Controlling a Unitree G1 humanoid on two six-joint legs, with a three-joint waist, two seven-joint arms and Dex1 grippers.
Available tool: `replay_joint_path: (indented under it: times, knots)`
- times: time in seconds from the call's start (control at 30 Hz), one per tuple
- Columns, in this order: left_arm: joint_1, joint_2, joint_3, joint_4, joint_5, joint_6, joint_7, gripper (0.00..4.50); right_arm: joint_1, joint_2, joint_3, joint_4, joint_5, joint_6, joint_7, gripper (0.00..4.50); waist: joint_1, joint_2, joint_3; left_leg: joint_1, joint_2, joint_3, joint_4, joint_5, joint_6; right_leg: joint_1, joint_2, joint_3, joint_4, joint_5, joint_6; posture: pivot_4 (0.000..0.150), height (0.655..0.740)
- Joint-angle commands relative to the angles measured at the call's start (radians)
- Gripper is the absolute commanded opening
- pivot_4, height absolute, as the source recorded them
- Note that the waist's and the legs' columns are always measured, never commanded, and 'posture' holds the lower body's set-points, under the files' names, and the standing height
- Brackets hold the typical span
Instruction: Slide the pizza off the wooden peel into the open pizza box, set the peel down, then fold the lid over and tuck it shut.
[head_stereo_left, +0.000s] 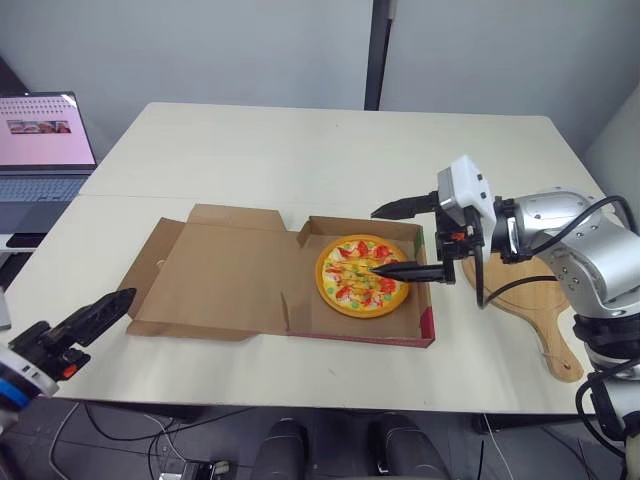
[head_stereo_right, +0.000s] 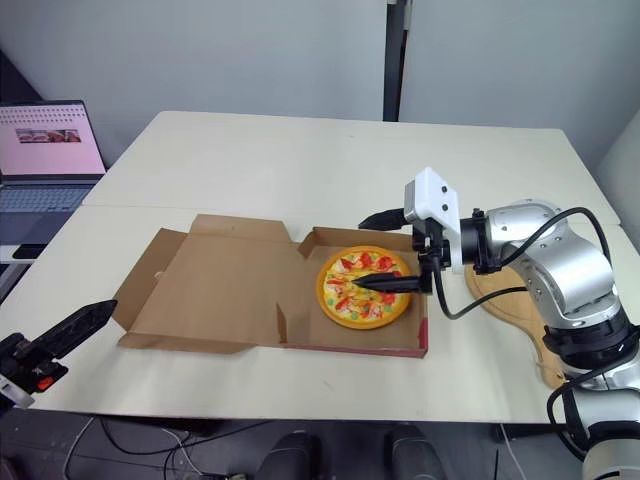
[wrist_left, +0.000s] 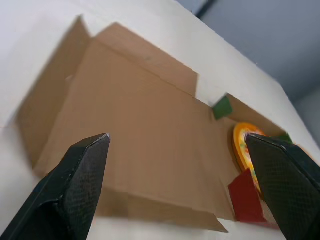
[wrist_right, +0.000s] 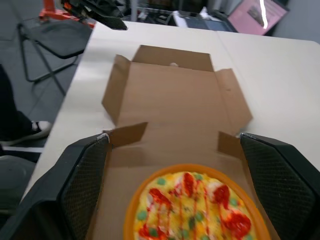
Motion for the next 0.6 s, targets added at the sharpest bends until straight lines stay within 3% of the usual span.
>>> replay_joint_path:
  times: [0.03,0.1,0.2,0.37,0.57,0.6]
  knots:
    - [0.092,-0.062,-0.006,-0.026,-0.29,-0.013,0.198,4.5,-0.024,0.004,0.008,-0.034,0.036,0.015,0.035,4.49,-0.001,0.0,-0.001,0.001,0.0,0.0,0.0,0.0,0.0,0.001,-0.001,0.001,0.0,0.0,0.0,0.15,0.7343]
    - [0.144,-0.102,-0.061,-0.037,-0.391,-0.067,0.308,4.5,-0.031,0.01,0.011,-0.051,0.055,0.033,0.046,4.49,-0.002,-0.001,-0.001,0.001,0.0,0.0,0.0,0.0,0.0,0.0,-0.001,0.001,0.0,0.0,-0.001,0.15,0.7343]
    - [0.176,-0.165,-0.161,-0.062,-0.447,-0.162,0.438,4.5,-0.046,0.019,0.016,-0.053,0.056,0.038,0.043,4.49,-0.001,-0.001,-0.001,0.001,0.0,-0.001,0.0,0.0,0.0,0.0,-0.002,0.003,0.0,0.0,-0.002,0.15,0.7343]
    - [0.142,-0.243,-0.271,-0.05,-0.445,-0.321,0.581,4.5,-0.068,0.016,0.015,-0.034,0.044,0.035,0.045,4.49,-0.001,-0.003,-0.002,0.001,-0.002,0.001,0.0,0.0,0.0,0.0,0.002,0.001,0.0,-0.001,-0.003,0.15,0.7343]
    - [0.123,-0.272,-0.311,-0.03,-0.46,-0.455,0.648,4.5,-0.078,0.0,0.018,-0.023,0.032,0.028,0.058,4.49,-0.001,-0.003,-0.002,0.001,-0.002,0.006,-0.001,0.0,0.0,0.0,0.003,0.002,0.0,-0.001,-0.003,0.15,0.7343]
    - [0.125,-0.275,-0.322,-0.023,-0.465,-0.466,0.662,4.32,-0.079,-0.001,0.018,-0.023,0.032,0.029,0.059,4.5,-0.002,-0.003,-0.002,0.001,-0.002,0.007,-0.001,0.0,0.0,0.0,0.003,0.002,0.0,-0.001,-0.003,0.15,0.7343]
